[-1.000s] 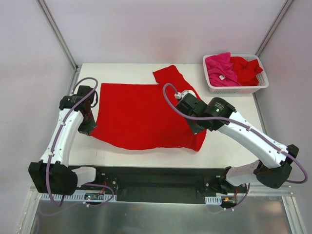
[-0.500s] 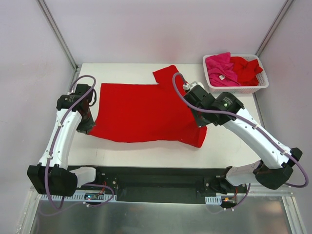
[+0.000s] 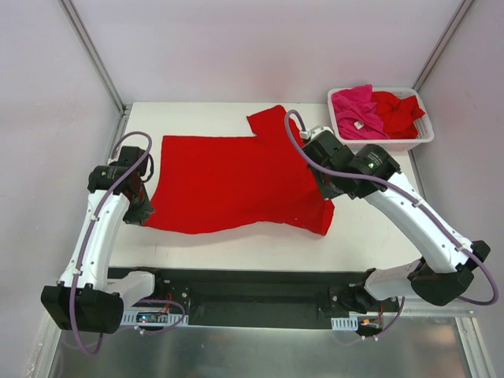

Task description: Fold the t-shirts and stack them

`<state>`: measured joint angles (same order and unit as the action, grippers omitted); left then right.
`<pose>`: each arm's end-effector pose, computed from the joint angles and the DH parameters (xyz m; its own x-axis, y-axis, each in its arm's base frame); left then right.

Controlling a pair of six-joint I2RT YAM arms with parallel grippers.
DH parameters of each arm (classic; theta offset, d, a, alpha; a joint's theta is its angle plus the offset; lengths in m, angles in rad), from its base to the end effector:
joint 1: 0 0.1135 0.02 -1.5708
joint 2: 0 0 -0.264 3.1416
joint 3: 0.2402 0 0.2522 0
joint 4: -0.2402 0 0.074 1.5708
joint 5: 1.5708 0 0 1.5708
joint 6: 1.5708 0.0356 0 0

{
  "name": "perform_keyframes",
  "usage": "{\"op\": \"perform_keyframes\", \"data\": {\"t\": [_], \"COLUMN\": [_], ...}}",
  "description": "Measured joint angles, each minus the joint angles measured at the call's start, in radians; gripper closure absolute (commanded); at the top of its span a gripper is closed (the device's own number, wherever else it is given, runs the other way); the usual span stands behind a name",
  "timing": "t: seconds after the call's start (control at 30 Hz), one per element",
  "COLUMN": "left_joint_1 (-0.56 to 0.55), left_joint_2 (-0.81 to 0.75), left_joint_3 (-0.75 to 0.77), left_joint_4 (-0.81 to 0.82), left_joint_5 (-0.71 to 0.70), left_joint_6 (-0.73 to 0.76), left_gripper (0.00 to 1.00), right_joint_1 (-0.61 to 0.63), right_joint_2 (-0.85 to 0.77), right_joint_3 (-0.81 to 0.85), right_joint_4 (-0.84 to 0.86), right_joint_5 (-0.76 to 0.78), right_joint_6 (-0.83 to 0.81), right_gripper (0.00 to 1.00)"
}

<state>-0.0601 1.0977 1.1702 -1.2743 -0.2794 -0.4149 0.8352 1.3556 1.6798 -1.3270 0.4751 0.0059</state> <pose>0.1790 -0.0009 0.3252 -0.8353 -0.3379 -0.4338 -0.4133 0.9061 0.0900 0.1688 0.1622 0.4172 -0.5686 -0.6204 -0.5402 -0.4908 0.7828 -0.3824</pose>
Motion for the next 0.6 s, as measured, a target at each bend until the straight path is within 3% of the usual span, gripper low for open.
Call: {"op": "perform_keyframes", "data": {"t": [0.33,0.6], "left_joint_1": [0.0,0.0], "left_joint_2": [-0.024,0.063], "left_joint_3": [-0.056,-0.065], "left_joint_4": [0.001,0.039], "left_joint_5": [0.019,0.018], "left_joint_6": [-0.013,-0.011], "left_gripper": [1.0,1.0], "right_joint_1": [-0.004,-0.006], "right_joint_2": [0.04,0.072], "right_joint_3": [0.02,0.02], "right_joint_4": [0.001,0.001], "right_joint_5": [-0.027,-0.036], "right_joint_6": [-0.029,-0.049], "right_gripper": [0.99,0.99]}}
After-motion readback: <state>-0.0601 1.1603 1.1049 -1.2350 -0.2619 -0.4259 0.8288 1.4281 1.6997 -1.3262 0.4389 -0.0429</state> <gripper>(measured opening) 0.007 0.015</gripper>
